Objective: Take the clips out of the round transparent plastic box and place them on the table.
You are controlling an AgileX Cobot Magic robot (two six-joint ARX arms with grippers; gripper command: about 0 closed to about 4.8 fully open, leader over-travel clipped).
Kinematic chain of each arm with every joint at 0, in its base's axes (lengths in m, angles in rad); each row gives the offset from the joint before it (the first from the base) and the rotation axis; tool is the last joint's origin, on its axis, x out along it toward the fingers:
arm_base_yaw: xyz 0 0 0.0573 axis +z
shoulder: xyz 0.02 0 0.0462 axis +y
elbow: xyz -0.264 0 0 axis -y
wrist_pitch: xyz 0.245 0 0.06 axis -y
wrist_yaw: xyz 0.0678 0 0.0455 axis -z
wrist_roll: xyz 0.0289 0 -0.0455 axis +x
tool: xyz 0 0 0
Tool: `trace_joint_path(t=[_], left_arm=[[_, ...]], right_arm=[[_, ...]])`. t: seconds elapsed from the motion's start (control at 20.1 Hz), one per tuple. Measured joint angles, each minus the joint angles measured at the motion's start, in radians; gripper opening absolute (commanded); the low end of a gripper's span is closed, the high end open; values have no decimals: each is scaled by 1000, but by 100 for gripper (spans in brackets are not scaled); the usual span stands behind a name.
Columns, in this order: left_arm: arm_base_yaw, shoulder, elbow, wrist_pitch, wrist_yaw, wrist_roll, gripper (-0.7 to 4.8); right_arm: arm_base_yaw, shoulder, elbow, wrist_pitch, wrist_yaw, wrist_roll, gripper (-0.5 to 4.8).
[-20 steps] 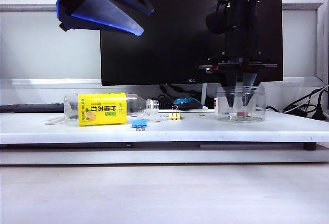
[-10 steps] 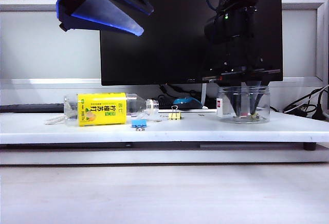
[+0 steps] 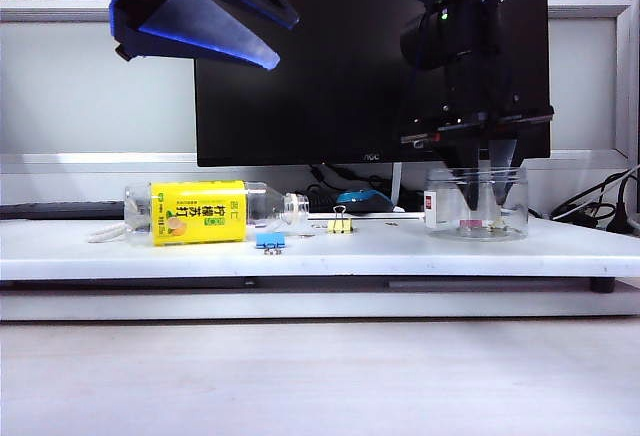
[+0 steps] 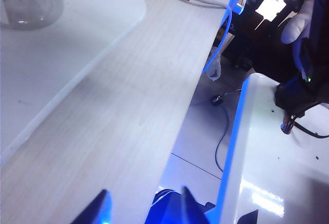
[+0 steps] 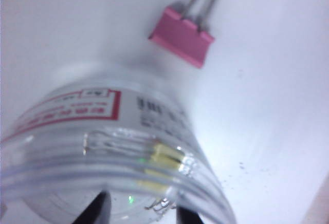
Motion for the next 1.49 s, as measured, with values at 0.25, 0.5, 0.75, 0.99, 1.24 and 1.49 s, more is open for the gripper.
trace_joint_path(t=[0.25, 0.5, 0.75, 0.99, 1.24, 1.49], left_arm=[[0, 0, 0, 0, 0, 0, 184], [0, 0, 0, 0, 0, 0, 184], [0, 0, 0, 0, 0, 0, 184], [0, 0, 0, 0, 0, 0, 184], [0, 0, 0, 0, 1, 1, 184], [0, 0, 0, 0, 1, 1, 184]], right_arm=[[0, -4, 0, 0, 0, 0, 166], [0, -4, 0, 0, -55, -42, 166], [0, -4, 1, 0, -62, -144, 166], [0, -2, 1, 0, -113, -241, 144], [0, 19, 0, 0, -112, -279, 144], [-2, 50, 3, 0, -105, -296, 144]])
